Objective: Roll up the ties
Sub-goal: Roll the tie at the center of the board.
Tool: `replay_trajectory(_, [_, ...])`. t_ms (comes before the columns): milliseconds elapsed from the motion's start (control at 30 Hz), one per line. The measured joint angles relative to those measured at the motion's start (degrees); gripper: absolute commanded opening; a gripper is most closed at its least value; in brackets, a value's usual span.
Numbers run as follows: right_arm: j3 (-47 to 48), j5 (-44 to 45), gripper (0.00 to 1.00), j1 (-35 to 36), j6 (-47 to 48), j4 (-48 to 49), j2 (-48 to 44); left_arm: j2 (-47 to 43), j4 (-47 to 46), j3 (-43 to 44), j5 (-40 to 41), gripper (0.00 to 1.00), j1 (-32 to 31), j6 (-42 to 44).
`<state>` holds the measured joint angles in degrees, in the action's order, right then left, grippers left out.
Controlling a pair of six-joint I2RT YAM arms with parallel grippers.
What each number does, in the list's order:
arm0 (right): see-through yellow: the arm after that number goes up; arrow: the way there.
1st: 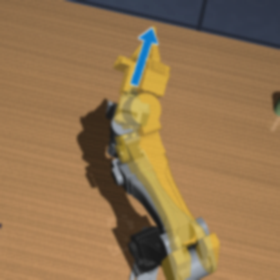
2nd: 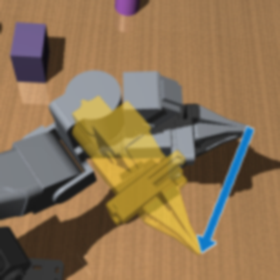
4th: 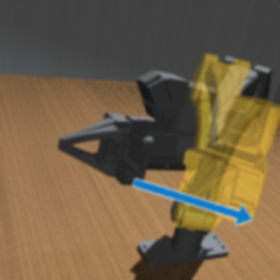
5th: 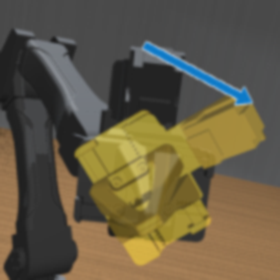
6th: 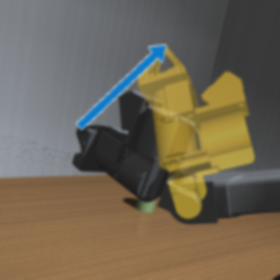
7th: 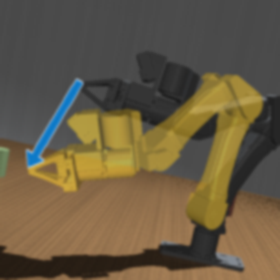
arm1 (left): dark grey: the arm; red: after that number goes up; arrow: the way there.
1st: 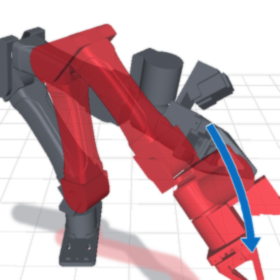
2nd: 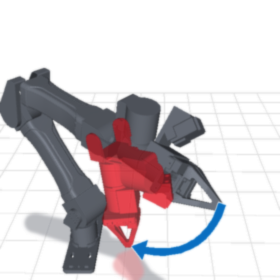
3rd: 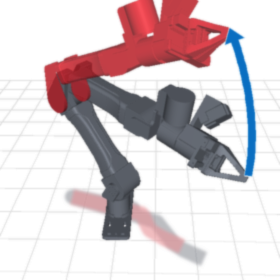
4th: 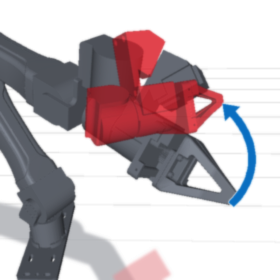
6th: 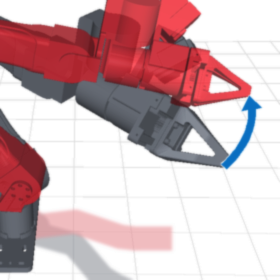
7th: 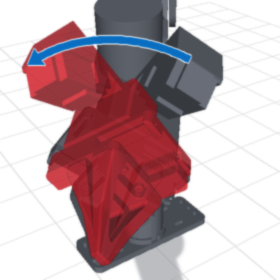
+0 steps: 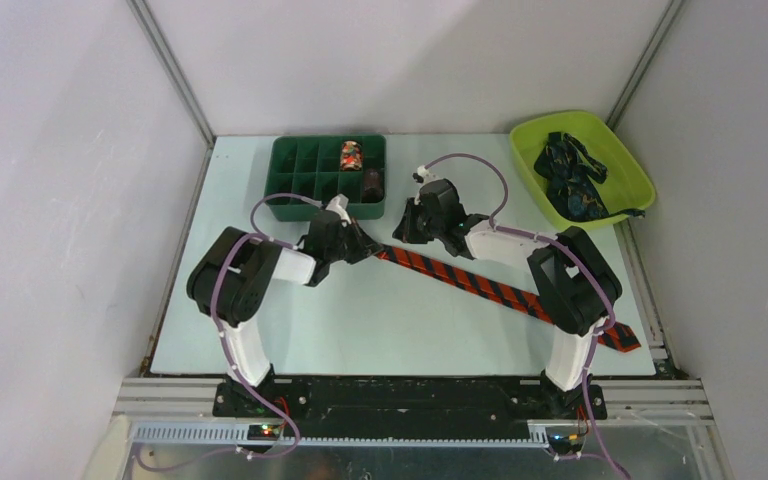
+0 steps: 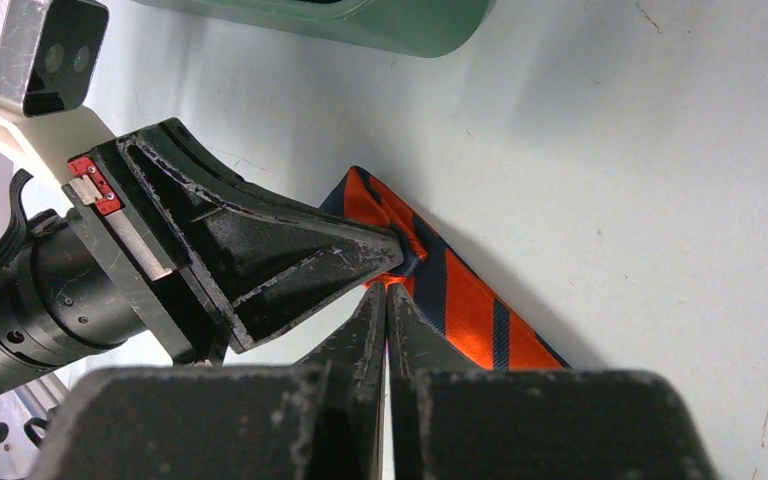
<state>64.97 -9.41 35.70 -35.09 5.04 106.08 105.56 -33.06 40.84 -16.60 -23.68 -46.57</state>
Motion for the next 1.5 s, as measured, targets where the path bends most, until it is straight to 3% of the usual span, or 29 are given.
replay_trajectory(300, [0.0,0.2,0.0,0.0,0.02,-0.28,-0.02,-0.04,-1.95,-0.74,0.9,0.01,-0.37,-0.04])
replay_trajectory(800, [0.0,0.2,0.0,0.0,0.15,-0.31,0.0,-4.28,0.79,-0.74,1.38,0.17,-0.42,-0.17])
replay_trajectory(1500, [0.0,0.0,0.06,0.0,0.13,-0.37,0.0,-6.95,2.84,0.2,1.31,0.2,-0.42,-0.44])
